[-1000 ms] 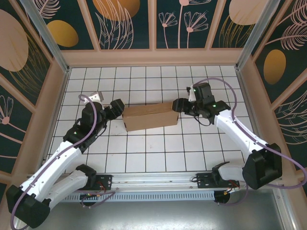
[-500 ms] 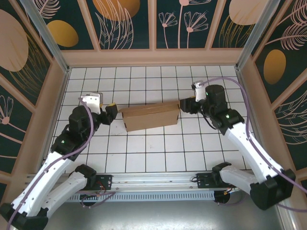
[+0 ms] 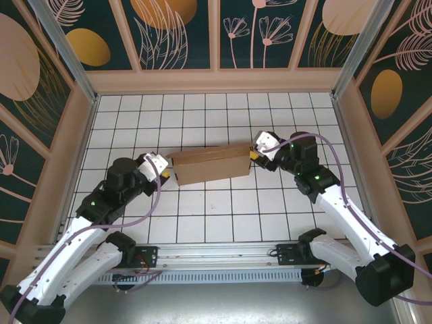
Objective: Fold the paper box
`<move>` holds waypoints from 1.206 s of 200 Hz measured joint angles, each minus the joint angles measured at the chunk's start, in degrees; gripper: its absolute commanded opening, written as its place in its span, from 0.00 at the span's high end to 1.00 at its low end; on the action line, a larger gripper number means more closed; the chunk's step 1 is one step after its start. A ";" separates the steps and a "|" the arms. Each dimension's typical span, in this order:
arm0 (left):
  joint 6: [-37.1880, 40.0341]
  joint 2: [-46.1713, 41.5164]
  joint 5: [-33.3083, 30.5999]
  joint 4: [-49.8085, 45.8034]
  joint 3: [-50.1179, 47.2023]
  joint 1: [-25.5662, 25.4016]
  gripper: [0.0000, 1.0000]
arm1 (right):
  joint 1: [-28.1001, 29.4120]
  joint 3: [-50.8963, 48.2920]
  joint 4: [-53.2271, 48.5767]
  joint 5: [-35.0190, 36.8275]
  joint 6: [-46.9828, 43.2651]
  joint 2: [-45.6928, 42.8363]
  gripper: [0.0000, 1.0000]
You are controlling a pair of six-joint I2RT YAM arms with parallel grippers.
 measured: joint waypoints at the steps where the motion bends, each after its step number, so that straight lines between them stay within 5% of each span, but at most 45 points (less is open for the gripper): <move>1: 0.13 -0.02 -0.04 -0.02 -0.13 0.00 0.46 | 0.00 0.00 0.04 -0.02 -0.15 0.00 0.44; 120: 0.83 5.88 -1.31 11.52 -4.28 0.00 0.56 | 1.42 -1.92 3.56 9.62 -8.59 2.36 0.50; 241: -1.60 7.19 0.02 15.06 -4.39 0.00 0.75 | 1.29 -1.05 3.87 8.15 -10.38 10.40 0.81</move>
